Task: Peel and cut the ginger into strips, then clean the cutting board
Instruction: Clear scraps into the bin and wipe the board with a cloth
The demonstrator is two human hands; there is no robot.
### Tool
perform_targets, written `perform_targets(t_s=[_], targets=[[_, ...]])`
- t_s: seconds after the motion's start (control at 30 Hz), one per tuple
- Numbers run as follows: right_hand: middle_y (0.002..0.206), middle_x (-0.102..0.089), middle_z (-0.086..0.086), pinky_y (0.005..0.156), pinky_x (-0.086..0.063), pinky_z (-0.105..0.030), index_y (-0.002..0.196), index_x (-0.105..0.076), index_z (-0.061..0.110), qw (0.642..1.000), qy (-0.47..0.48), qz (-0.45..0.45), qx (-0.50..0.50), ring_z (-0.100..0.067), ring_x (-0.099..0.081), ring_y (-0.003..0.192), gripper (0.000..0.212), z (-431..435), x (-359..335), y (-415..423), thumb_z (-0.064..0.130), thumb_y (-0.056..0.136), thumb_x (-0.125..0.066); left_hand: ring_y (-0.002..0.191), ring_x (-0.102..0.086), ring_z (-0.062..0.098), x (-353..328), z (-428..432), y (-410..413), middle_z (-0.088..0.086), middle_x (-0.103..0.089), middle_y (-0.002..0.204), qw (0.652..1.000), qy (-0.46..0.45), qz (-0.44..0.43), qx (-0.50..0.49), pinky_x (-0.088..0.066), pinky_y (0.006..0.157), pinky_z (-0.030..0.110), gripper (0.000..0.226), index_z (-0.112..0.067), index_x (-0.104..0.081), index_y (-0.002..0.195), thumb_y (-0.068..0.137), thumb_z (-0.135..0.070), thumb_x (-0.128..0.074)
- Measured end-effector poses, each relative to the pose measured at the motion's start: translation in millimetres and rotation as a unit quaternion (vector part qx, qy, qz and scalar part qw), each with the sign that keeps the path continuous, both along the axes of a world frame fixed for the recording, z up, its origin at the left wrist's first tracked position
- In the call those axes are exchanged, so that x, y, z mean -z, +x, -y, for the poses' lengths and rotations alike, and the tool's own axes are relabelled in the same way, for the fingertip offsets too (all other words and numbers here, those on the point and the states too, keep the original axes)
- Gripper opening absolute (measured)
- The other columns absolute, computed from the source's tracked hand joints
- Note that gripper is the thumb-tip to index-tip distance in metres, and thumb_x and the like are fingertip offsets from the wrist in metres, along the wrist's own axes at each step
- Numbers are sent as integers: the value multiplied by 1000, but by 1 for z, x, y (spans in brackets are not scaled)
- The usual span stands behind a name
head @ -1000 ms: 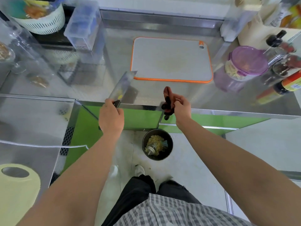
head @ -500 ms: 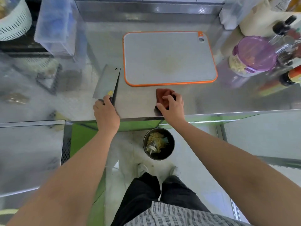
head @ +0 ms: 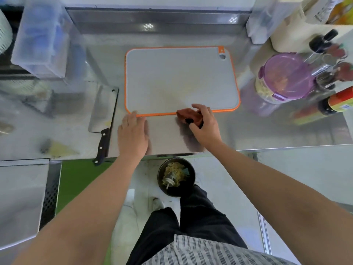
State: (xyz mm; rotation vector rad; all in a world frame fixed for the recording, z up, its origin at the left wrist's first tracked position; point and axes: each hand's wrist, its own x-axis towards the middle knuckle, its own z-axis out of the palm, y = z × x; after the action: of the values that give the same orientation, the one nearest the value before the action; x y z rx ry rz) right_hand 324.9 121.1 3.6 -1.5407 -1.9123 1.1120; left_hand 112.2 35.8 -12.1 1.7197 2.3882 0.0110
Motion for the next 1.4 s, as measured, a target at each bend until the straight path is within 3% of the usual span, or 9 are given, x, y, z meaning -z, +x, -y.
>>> perform_targets(t_s=[0.17,0.43,0.6,0.7,0.83,0.97,1.1,1.27,1.4], targets=[[154,-27,8,103,-39,-33,139,-45,27,990,-74,91,-72,-12,-38,133,57,-42,-7,36,18,84,-54,146,-9,33,11,-46,55,9,-6,161,994,-59,5,86,-25,112,48,61,-22,-19,151,96,-22,-46],[149,-35,20,80,-36,-27,121,-58,30,961,-61,237,-126,-14,-47,124,37,-48,-1,58,25,85,-51,145,-15,34,9,-48,76,8,-15,160,994,-90,7,58,-24,112,49,63,-20,-20,152,95,-17,-45],[92,-66,0,66,-45,-32,85,-60,18,968,-30,233,-93,-28,-59,88,11,-41,-3,65,22,78,-54,145,-17,33,8,-30,88,8,-18,159,996,-75,20,52,-25,113,47,61,-15,-25,150,93,-15,-47],[97,-64,-1,76,-48,-31,95,-68,18,987,-35,139,-78,-22,-58,91,22,-34,-2,71,15,78,-55,144,-19,28,7,-18,93,6,-13,160,994,-87,23,56,-25,113,45,59,-15,-24,150,95,-18,-46],[119,-52,-3,91,-40,-19,120,-62,16,996,-22,-17,-85,-15,-52,106,47,-22,0,56,-3,79,-51,122,-46,35,-3,0,81,13,-48,139,998,33,44,-4,-36,99,45,43,-9,-51,130,87,-14,-54],[130,-46,-6,92,-37,-19,124,-61,9,981,-45,67,-177,-21,-49,113,44,12,21,25,-3,82,-53,132,-32,41,-2,31,43,25,-36,143,980,20,-21,-197,-30,105,51,36,-1,-49,125,93,-15,-51],[104,-57,0,78,-38,-11,102,-71,14,975,-55,15,-215,-9,-54,89,31,34,10,-5,0,79,-55,129,-33,43,-1,63,-3,28,-32,142,958,-43,-16,-284,-35,99,51,44,1,-40,130,92,-17,-54],[122,-53,-6,83,-41,-23,116,-65,10,987,-22,75,-143,-19,-54,102,41,39,15,-32,-1,78,-55,105,-52,40,3,86,-38,24,-47,119,956,-63,28,-286,-48,82,46,38,3,-41,120,92,-14,-60],[105,-61,-2,85,-43,-27,101,-70,14,985,-67,18,-159,-17,-55,97,31,45,11,-57,0,79,-53,91,-54,39,5,94,-54,27,-53,105,972,9,51,-227,-48,76,44,27,8,-46,111,97,-14,-45]])
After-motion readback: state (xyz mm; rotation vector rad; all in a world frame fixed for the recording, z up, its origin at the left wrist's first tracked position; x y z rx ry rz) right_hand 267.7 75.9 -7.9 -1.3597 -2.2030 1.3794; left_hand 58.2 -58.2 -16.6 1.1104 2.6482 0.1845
